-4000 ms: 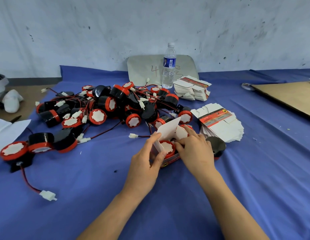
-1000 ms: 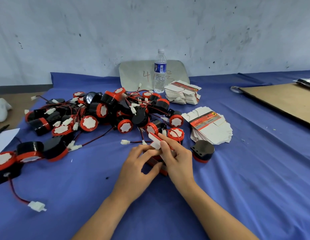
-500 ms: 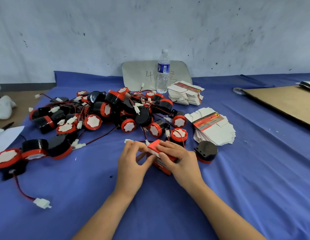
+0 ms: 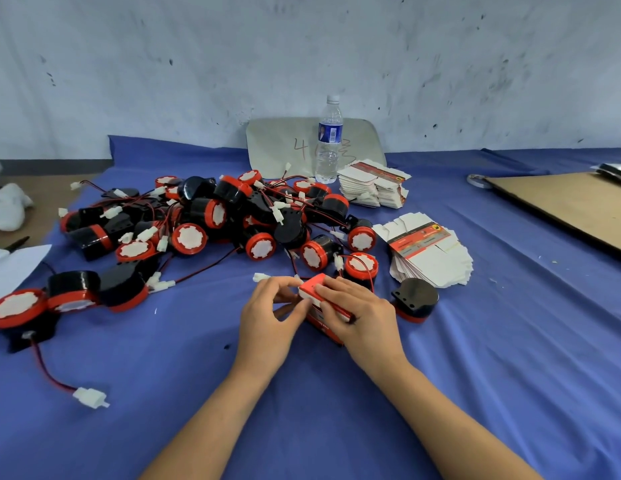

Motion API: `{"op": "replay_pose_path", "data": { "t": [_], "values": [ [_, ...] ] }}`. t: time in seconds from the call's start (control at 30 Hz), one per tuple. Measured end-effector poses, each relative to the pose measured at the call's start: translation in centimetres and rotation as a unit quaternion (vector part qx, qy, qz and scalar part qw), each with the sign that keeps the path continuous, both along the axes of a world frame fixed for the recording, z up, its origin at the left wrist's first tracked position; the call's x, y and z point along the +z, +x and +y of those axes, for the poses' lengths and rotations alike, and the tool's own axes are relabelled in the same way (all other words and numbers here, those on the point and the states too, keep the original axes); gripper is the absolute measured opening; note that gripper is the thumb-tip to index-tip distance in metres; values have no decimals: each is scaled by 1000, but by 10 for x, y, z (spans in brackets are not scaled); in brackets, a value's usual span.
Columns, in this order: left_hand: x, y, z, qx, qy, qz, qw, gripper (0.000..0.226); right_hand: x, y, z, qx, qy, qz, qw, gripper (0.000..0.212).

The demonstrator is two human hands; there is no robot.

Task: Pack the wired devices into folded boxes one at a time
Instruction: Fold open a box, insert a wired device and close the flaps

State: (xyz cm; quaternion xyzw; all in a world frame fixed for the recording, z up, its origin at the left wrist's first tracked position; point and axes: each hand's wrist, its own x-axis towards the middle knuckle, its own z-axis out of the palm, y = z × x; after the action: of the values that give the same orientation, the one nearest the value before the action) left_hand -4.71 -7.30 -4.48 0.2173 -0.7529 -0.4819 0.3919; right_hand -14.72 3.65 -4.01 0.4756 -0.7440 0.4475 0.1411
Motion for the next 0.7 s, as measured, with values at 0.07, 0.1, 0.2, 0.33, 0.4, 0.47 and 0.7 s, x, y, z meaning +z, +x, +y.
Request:
{"op": "replay_pose_path", "data": {
  "t": [0.07, 0.1, 0.2, 0.33, 0.4, 0.47, 0.7],
  "values": [
    [0, -1, -1, 2, -4, -4, 1000, 25, 0, -2, 0, 18, 21, -27, 999, 26],
    [0, -1, -1, 5, -4, -6, 1000, 25, 0, -3, 1, 31, 36, -43, 998, 27],
    [0, -1, -3, 11, 5, -7, 1000, 27, 1, -6, 3, 76, 81, -72, 991, 30],
    [1, 0, -6, 3, -7, -10, 1000, 34, 1, -9, 4, 126, 117, -72, 982, 36],
    [2, 0, -8, -5, -9, -13, 1000, 35, 0, -11, 4, 129, 134, -49, 981, 39],
    [2, 1, -11, -6, -13, -14, 1000, 38, -1, -12, 5, 118, 146, -22, 982, 39],
    [7, 4, -16, -20, 8, -20, 1000, 41, 1, -10, 5, 87, 153, 32, 984, 36]
  ]
}}
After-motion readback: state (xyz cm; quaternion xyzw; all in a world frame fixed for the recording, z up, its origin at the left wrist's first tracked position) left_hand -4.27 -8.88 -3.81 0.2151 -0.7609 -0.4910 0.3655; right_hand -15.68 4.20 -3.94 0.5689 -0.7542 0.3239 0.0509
